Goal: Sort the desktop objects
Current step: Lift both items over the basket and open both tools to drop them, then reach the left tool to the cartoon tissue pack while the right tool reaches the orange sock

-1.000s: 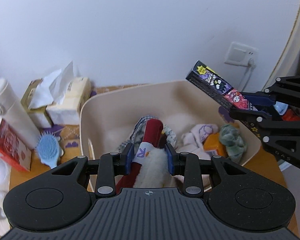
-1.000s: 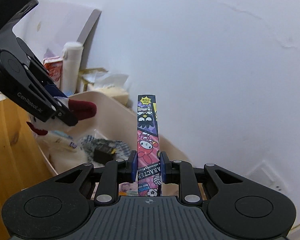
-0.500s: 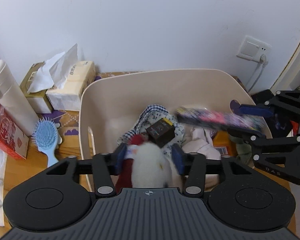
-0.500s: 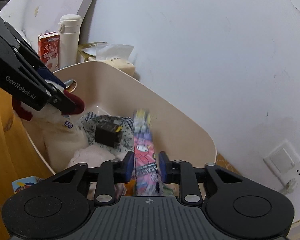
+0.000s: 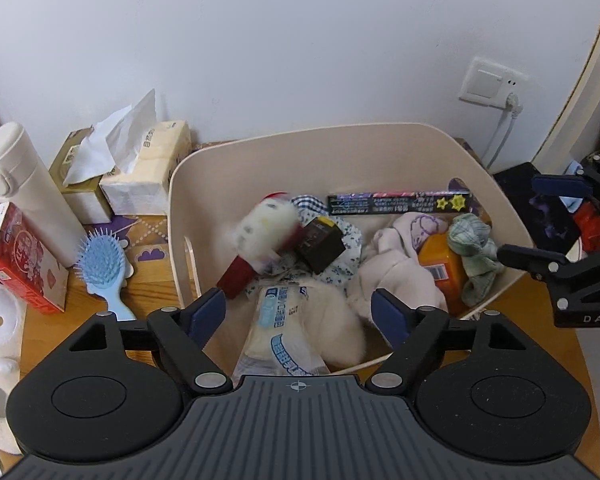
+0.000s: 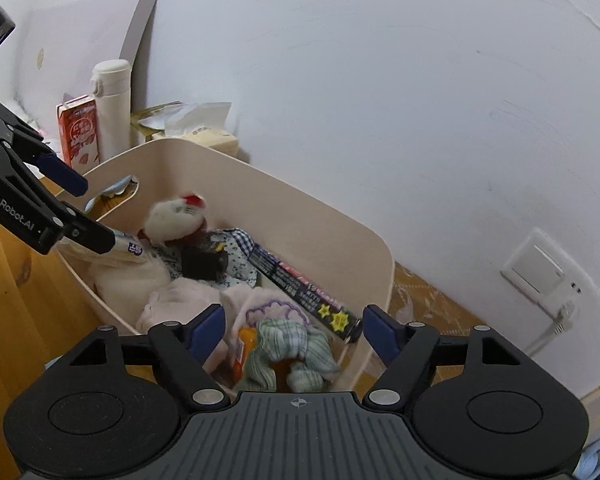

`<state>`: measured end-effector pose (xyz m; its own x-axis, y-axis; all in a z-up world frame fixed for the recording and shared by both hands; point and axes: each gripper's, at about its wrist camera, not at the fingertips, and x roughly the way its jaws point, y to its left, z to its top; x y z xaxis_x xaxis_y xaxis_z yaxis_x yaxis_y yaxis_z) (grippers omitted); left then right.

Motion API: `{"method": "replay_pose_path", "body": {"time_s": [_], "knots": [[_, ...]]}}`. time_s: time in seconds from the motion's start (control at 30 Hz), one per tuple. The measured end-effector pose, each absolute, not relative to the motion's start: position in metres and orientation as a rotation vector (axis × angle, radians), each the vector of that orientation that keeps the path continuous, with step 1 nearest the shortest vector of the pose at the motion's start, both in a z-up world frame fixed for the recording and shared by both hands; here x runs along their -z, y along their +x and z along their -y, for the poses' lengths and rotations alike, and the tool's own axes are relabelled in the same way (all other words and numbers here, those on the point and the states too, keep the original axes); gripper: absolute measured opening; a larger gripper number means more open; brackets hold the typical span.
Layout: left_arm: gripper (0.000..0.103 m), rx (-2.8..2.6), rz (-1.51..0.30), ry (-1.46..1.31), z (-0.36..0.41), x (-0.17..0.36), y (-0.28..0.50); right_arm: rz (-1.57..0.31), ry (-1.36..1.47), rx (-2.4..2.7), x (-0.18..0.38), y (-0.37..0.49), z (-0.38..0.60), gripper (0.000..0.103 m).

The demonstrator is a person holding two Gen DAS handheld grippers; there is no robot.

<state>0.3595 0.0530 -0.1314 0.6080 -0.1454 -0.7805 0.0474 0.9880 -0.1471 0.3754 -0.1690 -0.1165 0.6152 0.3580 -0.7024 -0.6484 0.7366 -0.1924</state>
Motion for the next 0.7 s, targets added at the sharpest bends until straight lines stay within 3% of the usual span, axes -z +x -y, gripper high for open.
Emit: {"method": "replay_pose_path", "body": {"time_s": [0.1,0.43,0.5,0.7], "knots": [[0.082,0.125,-0.901,-0.117,-0.053,0.127,0.353,-0.684,-0.452,-0.584,0.115,0.367,0.175,0.091],[0.083,0.179,-0.891,-0.105,-0.041,0.120,0.326,-0.706,-0.414,-0.546,0.120,0.340,0.194,0.092],[0.083,0.189,-0.897,-0.099,-0.038,0.121,0.321,-0.713,-0.408,-0.538,0.122,0.334,0.197,0.102],[0.085,0.215,-0.930,-0.077,-0.025,0.130,0.308,-0.738,-0.390,-0.540,0.131,0.317,0.202,0.103]]}}
